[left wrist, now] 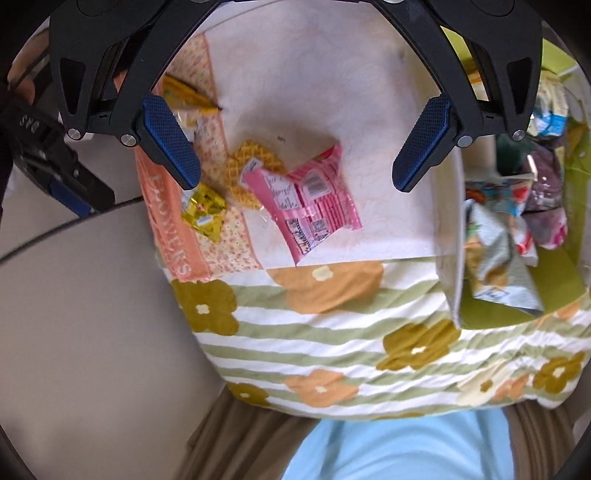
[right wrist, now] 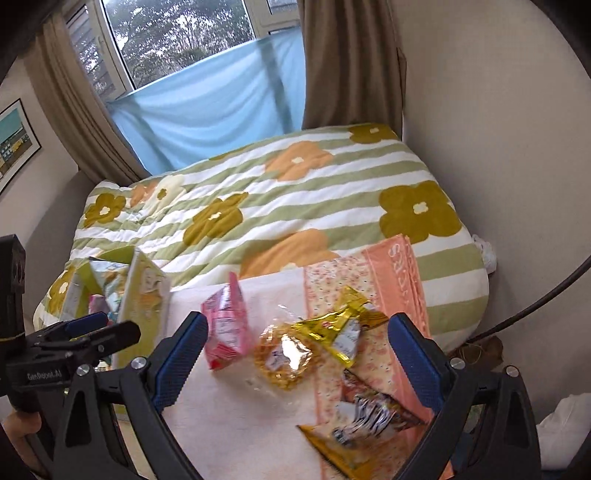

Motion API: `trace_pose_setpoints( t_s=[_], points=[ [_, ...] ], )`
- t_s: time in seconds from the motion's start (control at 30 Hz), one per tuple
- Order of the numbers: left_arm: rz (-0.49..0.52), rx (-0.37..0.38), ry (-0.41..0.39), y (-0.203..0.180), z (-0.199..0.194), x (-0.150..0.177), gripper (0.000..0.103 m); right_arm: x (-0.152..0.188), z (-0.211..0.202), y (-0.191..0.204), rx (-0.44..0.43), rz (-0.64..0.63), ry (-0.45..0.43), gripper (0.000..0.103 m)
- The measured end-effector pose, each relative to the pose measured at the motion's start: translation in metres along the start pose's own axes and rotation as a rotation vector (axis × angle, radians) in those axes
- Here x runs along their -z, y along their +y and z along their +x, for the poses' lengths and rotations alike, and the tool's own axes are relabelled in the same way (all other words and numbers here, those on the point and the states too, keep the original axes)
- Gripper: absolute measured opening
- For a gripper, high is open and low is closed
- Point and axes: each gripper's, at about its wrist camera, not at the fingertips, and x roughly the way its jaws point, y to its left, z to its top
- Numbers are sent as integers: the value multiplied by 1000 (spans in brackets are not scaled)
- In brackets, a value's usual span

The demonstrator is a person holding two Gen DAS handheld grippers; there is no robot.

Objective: Organize snacks
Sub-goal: 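Move both tools back from the box toward the remaining snacks, then grasp the pink striped bag with left tool while right tool grasps the gold wafer bag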

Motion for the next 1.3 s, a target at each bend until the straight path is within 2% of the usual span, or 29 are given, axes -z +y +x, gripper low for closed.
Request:
trace_pose_setpoints(
  t_s=[0.1, 0.2, 0.4, 0.53, 0.6, 0.67, 0.73, 0.8, 0.83, 0.9, 1.03, 1.1, 1.3],
  points=[
    [-78, -35, 43, -3, 36, -11, 103, -5, 27, -21, 38, -1, 61, 97],
    [-153, -86, 89, 0, 75, -15, 103, -5, 56, -34, 35, -7, 120, 97],
    [-216, -160, 174, 8, 125, -13, 103, -5, 100, -52, 12, 68, 223, 97],
    [-201, -182, 229, 8, 151, -13, 103, -1, 122, -66, -10, 169, 279, 97],
    [-206, -181, 245, 11, 156, -13, 103, 0, 127, -69, -14, 211, 287, 97],
    [-224, -149, 263, 16, 161, -10, 102, 1, 132, -73, -26, 250, 297, 97],
    [-231, -133, 272, 21, 162, -7, 85, 3, 138, -76, -39, 290, 312, 97],
    [-224, -112, 272, 23, 162, -5, 84, 3, 144, -77, -37, 305, 320, 97],
    [-208, -110, 262, 23, 161, -5, 78, 3, 146, -78, -34, 312, 323, 97],
    [-185, -100, 247, 23, 157, -8, 74, 3, 150, -79, -30, 327, 327, 97],
    [-203, -63, 238, 29, 154, -7, 72, 0, 159, -81, -12, 335, 333, 97],
    [-213, -60, 229, 31, 153, -6, 72, 0, 164, -83, -10, 343, 343, 88],
    [-204, -76, 211, 31, 144, -1, 72, 8, 178, -87, -27, 391, 392, 70]
  ],
)
